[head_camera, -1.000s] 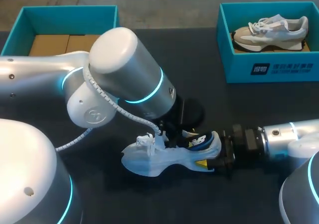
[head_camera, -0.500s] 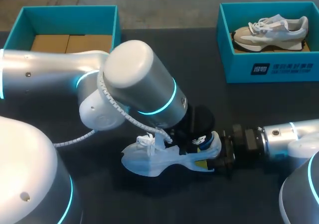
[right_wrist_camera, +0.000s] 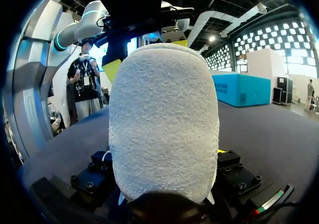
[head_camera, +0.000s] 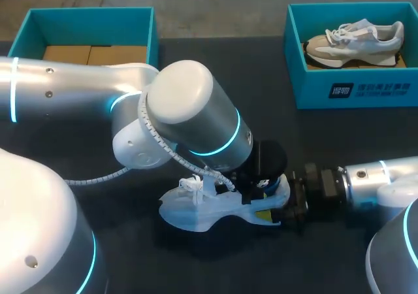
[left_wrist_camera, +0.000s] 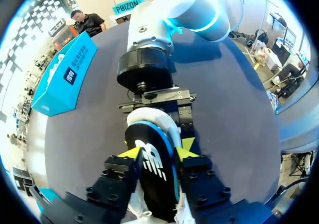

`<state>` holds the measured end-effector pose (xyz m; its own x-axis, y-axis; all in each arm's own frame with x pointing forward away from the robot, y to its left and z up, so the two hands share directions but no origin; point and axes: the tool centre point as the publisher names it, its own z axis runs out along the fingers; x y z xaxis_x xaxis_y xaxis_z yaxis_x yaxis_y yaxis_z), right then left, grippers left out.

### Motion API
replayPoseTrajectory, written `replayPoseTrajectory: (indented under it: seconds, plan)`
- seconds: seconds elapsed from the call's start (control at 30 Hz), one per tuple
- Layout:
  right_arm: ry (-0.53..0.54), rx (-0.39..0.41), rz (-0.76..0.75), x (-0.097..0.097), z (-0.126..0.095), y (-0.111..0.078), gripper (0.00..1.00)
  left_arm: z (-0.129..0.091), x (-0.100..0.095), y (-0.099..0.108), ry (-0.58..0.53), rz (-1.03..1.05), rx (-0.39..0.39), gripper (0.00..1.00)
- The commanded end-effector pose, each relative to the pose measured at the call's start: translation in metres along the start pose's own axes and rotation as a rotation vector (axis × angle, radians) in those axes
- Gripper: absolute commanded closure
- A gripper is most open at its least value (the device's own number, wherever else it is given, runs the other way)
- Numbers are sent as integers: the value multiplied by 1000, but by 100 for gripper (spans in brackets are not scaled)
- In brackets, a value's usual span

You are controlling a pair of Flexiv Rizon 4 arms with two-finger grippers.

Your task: Take the shoe out of the shoebox, open the shoe tongue, remove and reinsert the insole, then place the shoe into the shoebox

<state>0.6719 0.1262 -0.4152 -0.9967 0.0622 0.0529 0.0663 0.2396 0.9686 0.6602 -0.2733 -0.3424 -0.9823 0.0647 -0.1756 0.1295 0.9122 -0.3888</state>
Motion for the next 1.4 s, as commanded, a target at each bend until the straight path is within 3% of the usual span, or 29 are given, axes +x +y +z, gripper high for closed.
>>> replayPoseTrajectory:
  seconds: [0.03,0.1,0.13,0.3,0.8,1.1,1.4]
  plan:
    - [-2,3,0,0,0,-2,100,3,-2,-1,-11,-8,-9,82]
    - [-2,3,0,0,0,-2,100,3,-3,-1,-11,-12,-10,98]
    - [-2,3,0,0,0,-2,100,3,-4,0,-11,-13,-10,100]
    - [-2,3,0,0,0,-2,100,1,-5,3,-3,-19,-9,100]
    - [-2,3,0,0,0,-2,100,-22,-7,17,268,93,156,100]
    - [-2,3,0,0,0,-2,100,-30,-8,3,308,177,186,100]
    - [-2,3,0,0,0,-2,100,-24,-10,-16,308,201,175,100]
